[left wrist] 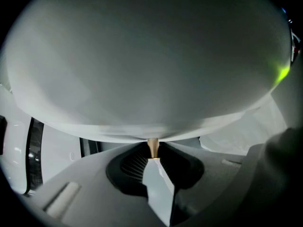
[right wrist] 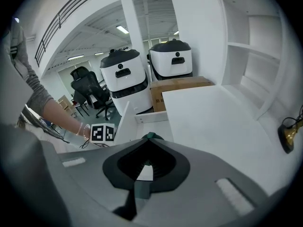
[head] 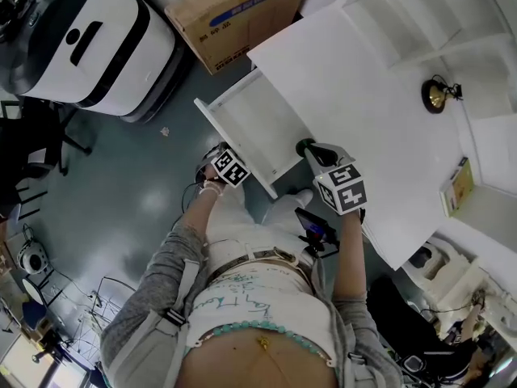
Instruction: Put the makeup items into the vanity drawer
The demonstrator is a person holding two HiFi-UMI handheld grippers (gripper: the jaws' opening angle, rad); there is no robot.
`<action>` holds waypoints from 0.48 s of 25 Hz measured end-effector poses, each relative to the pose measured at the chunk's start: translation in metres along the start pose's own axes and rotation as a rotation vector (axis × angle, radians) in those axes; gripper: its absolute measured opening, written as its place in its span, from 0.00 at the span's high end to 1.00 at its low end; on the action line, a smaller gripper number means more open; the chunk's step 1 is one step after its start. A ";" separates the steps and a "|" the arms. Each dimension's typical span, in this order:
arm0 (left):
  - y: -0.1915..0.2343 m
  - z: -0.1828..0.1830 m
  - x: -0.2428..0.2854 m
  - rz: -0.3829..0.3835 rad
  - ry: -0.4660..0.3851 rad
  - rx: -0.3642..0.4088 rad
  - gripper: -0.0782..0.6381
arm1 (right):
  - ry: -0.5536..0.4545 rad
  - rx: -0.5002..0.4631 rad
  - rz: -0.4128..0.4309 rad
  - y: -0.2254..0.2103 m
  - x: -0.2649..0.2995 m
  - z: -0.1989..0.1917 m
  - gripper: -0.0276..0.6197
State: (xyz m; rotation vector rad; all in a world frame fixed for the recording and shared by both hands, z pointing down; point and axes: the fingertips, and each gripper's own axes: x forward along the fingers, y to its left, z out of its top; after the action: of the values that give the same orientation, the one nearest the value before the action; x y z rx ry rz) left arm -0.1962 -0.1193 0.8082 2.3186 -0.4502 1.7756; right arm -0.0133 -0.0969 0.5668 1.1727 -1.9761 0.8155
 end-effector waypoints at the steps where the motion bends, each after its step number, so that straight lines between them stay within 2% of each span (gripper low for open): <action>1: 0.000 0.000 0.000 -0.001 0.000 -0.001 0.78 | 0.003 -0.005 0.006 0.000 0.003 0.002 0.91; 12: 0.001 -0.001 0.000 -0.004 0.003 0.001 0.78 | 0.032 -0.068 0.055 0.005 0.036 0.011 0.91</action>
State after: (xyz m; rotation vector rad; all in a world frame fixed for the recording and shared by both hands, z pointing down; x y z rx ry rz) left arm -0.1969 -0.1197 0.8083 2.3157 -0.4445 1.7771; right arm -0.0328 -0.1205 0.5886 1.0639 -2.0014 0.7843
